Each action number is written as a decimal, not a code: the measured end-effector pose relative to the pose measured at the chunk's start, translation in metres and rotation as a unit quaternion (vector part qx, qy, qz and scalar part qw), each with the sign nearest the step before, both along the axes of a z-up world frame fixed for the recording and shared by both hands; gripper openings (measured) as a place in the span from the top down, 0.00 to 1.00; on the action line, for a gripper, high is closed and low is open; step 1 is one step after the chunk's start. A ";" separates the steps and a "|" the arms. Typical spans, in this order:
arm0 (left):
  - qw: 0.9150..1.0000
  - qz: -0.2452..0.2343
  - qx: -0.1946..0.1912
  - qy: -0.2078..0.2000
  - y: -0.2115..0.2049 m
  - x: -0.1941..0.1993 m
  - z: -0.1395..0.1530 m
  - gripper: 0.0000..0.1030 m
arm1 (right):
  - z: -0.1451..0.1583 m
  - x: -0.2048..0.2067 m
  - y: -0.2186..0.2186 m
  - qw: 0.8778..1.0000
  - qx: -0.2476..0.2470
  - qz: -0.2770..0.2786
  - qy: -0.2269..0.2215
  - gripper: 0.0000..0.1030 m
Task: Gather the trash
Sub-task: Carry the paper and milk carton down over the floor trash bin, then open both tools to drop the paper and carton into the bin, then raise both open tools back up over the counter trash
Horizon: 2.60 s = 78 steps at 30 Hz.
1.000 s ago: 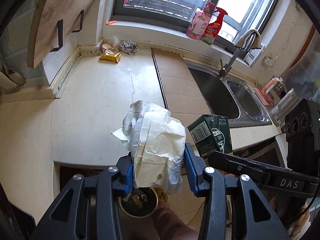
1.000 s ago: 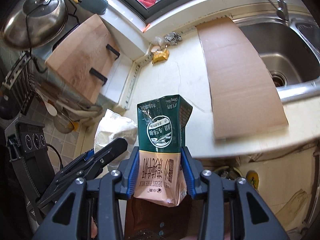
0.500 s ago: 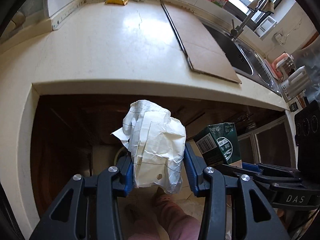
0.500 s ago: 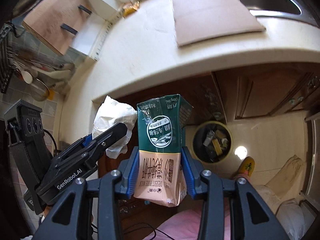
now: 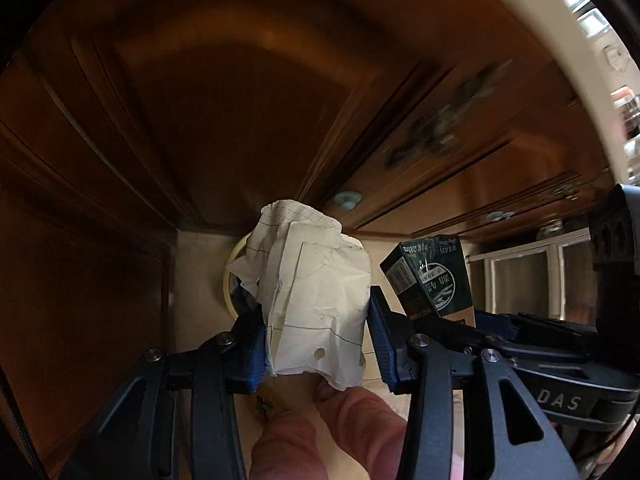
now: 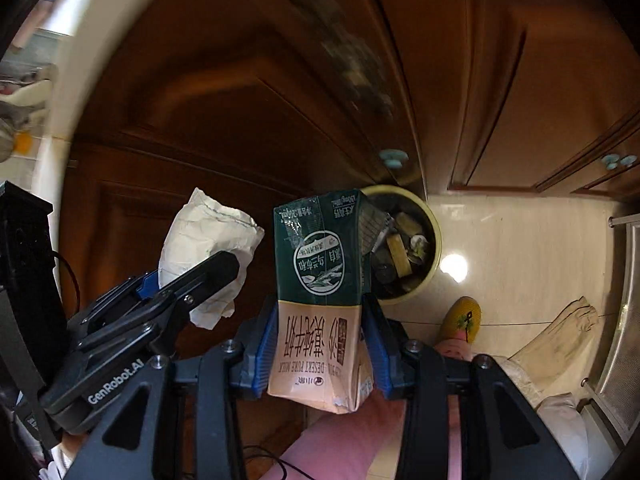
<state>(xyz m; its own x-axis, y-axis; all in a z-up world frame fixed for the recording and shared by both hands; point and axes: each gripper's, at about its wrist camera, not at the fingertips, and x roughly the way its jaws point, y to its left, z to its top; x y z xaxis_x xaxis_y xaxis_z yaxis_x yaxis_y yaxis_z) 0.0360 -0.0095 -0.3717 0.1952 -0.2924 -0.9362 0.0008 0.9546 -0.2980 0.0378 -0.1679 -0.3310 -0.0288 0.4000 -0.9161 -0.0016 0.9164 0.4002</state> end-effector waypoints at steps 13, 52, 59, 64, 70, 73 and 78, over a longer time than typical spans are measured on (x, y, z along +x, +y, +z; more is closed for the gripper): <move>0.999 -0.010 0.013 0.029 -0.003 0.017 -0.101 0.52 | -0.121 0.011 0.010 0.999 -0.021 0.001 0.024 0.59; 0.996 -0.011 0.094 0.002 0.005 -0.007 0.012 0.07 | -0.028 -0.005 -0.006 0.999 -0.023 -0.038 0.000 0.48; 0.994 -0.016 0.105 -0.010 0.006 -0.026 0.073 0.07 | 0.029 -0.016 -0.004 0.999 -0.021 -0.038 -0.022 0.48; 0.992 -0.021 0.120 -0.041 0.010 -0.037 0.137 0.07 | 0.080 -0.025 -0.002 0.998 -0.014 -0.044 -0.046 0.48; 0.987 -0.009 0.120 -0.106 0.021 -0.047 0.225 0.07 | 0.152 -0.032 0.006 0.994 0.002 -0.038 -0.098 0.48; 0.984 -0.003 0.109 -0.141 0.028 -0.051 0.269 0.07 | 0.193 -0.035 0.009 0.991 0.008 -0.036 -0.131 0.48; 0.975 -0.004 0.106 -0.197 0.036 -0.055 0.330 0.07 | 0.258 -0.037 0.008 0.981 0.021 -0.038 -0.191 0.48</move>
<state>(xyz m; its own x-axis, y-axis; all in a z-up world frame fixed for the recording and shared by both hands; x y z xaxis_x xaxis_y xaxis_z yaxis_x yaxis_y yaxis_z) -0.0187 0.0263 -0.0414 0.5508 -0.1031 -0.8282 0.0825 0.9942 -0.0689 0.0011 -0.1597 -0.0728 0.3451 0.4245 -0.8371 -0.0908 0.9028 0.4203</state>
